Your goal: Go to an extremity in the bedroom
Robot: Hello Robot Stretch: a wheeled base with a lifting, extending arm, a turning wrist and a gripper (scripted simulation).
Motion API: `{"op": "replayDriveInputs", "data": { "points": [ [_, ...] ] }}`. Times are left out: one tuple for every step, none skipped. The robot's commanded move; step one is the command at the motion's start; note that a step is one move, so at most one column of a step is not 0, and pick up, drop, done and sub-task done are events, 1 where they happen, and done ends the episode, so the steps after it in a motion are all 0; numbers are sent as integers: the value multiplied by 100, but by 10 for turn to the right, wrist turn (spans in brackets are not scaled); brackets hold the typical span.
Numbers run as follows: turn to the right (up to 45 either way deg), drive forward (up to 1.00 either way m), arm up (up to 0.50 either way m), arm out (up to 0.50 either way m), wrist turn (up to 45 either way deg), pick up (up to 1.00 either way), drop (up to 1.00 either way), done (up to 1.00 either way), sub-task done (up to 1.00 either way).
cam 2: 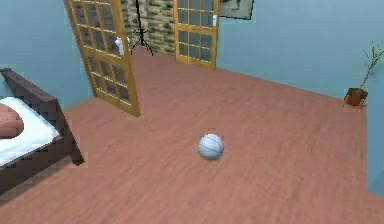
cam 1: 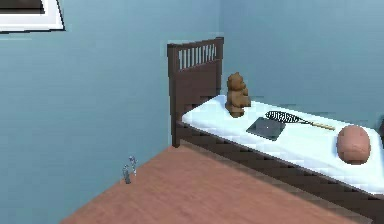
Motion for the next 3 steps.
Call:
{"op": "replayDriveInputs", "data": {
  "points": [
    [0,15,0,0,0,0,0,0,0],
    [-270,0,0,0,0,0,0,0,0],
    [0,45,0,0,0,0,0,0,0]
  ]
}}
